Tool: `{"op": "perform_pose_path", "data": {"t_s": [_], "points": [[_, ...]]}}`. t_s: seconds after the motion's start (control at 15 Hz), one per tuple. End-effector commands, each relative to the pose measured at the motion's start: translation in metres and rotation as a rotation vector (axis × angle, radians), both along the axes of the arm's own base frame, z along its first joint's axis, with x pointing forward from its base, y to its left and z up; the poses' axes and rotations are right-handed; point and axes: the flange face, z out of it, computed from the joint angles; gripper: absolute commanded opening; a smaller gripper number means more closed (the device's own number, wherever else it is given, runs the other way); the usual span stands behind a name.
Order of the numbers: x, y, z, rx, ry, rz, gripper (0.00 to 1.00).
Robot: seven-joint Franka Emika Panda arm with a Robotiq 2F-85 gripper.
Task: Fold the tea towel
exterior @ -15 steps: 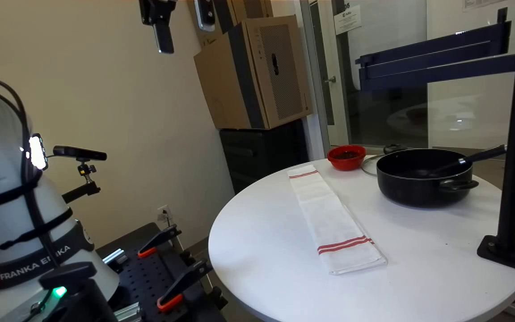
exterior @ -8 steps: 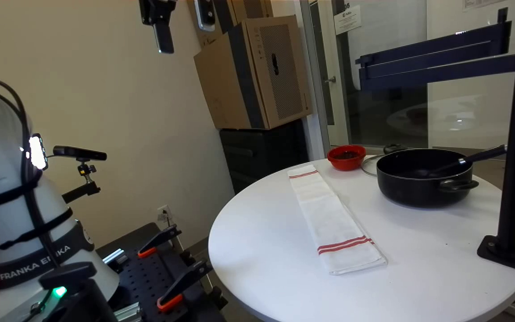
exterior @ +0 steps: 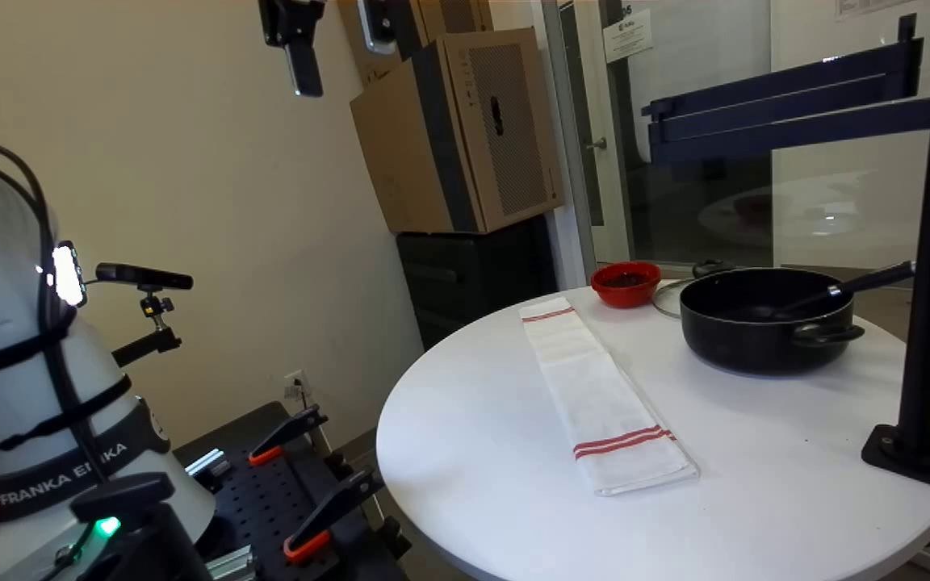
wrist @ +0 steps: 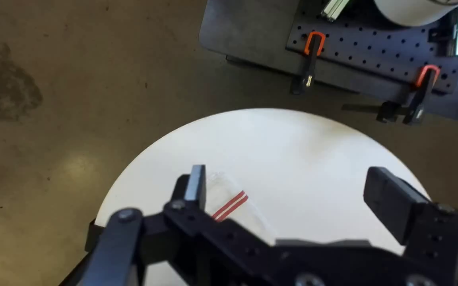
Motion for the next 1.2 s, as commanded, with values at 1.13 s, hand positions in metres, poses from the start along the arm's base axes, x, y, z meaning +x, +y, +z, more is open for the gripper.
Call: {"op": "perform_pose_path", "data": {"t_s": [1.13], "points": [[-0.005, -0.029, -0.041, -0.147, -0.376, -0.222, 1.00]]}}
